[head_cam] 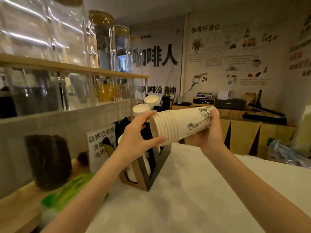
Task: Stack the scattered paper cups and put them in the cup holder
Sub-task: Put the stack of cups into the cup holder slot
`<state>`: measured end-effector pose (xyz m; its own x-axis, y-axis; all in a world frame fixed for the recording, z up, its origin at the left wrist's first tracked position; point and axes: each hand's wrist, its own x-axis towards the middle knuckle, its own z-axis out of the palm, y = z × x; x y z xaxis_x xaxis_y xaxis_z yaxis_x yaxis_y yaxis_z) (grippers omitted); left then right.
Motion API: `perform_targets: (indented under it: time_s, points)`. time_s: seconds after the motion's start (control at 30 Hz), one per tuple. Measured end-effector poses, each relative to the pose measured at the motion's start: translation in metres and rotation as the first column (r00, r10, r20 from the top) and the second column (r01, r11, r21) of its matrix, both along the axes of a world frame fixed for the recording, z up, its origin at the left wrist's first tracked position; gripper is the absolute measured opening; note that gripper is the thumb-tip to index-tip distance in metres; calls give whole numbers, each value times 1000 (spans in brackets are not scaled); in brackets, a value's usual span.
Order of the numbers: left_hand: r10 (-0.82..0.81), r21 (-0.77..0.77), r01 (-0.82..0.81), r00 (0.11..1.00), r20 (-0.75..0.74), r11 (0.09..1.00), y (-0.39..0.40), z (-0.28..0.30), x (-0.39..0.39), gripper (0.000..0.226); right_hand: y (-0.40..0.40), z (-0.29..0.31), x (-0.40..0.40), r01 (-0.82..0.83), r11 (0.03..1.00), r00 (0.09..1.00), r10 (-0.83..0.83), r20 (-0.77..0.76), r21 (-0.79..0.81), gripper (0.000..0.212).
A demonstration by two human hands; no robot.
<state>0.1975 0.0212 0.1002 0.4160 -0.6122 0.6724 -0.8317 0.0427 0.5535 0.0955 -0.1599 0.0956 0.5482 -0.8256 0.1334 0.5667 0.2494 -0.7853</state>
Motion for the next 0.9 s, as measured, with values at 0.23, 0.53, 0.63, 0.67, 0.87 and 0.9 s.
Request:
perform_targets:
  time_s: [0.23, 0.53, 0.63, 0.67, 0.87, 0.9]
  points:
    - [13, -38, -12, 1000, 16, 999, 37, 14, 42, 79, 41, 36, 30, 47, 986, 997, -36, 73, -161, 45]
    - [-17, 48, 21, 997, -74, 999, 47, -4, 81, 78, 78, 51, 49, 183, 789, 980, -194, 45, -586, 35]
    - [-5, 71, 8, 999, -43, 997, 47, -8, 84, 78, 87, 54, 53, 204, 678, 970, -237, 53, -706, 41]
    - [2, 81, 1, 999, -32, 997, 47, -10, 85, 79, 89, 54, 55, 203, 640, 968, -245, 53, -741, 44]
    - [37, 172, -33, 999, -19, 985, 52, -27, 95, 85, 104, 47, 70, 107, 476, 966, -258, -22, -873, 51]
    - [47, 186, -41, 999, -26, 982, 52, -30, 97, 86, 105, 43, 74, 95, 458, 964, -264, -33, -884, 53]
